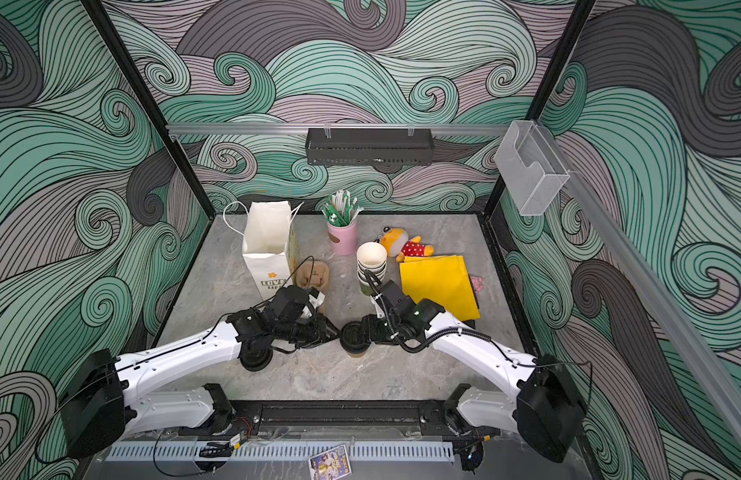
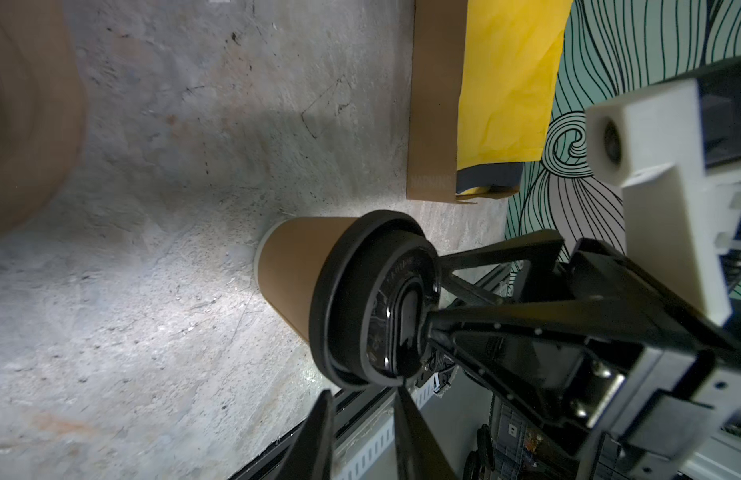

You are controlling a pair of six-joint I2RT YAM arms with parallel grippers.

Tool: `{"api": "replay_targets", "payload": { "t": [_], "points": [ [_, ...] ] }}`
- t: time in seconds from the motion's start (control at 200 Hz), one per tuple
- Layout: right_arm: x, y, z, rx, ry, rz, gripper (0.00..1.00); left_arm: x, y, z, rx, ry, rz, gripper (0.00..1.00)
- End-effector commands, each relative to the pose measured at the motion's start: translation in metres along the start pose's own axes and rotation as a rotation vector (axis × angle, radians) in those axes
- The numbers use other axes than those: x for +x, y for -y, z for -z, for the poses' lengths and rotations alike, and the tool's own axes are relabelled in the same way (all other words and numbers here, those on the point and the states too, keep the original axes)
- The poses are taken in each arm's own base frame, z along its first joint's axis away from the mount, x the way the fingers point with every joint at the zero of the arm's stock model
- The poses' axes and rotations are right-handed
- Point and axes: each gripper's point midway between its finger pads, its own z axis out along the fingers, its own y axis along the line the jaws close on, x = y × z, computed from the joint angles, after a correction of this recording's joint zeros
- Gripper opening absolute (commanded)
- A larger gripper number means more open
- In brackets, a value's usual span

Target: Pack the takeout coffee

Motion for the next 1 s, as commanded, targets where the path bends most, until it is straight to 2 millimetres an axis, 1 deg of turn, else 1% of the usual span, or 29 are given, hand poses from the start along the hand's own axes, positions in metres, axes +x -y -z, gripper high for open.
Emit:
{"api": "replay_targets", "payload": {
  "t": [0.0, 0.135, 0.325, 0.625, 0.99],
  "points": [
    [0.006, 0.004, -0.004, 0.012, -0.014, -0.013, 0.59, 0.006, -0.015, -0.007, -0.036, -0.019, 0.029, 0.28],
    [0.005, 0.004, -0.003, 0.01, -0.012, -0.013, 0.59, 0.01, -0.009, -0.014, 0.005, -0.054, 0.025, 0.28],
    [0.005, 0.004, -0.005, 0.009, -0.011, -0.023, 0.59, 0.013, -0.012, -0.021, -0.01, -0.084, 0.03, 0.26],
    [0.01, 0.008, -0.009, 0.016, -0.026, -0.029, 0.59, 0.011, -0.012, -0.022, -0.002, -0.077, 0.031, 0.25],
    [0.014, 0.012, -0.009, 0.027, -0.033, -0.035, 0.59, 0.014, -0.027, -0.028, -0.069, -0.098, 0.048, 0.22]
  ]
}}
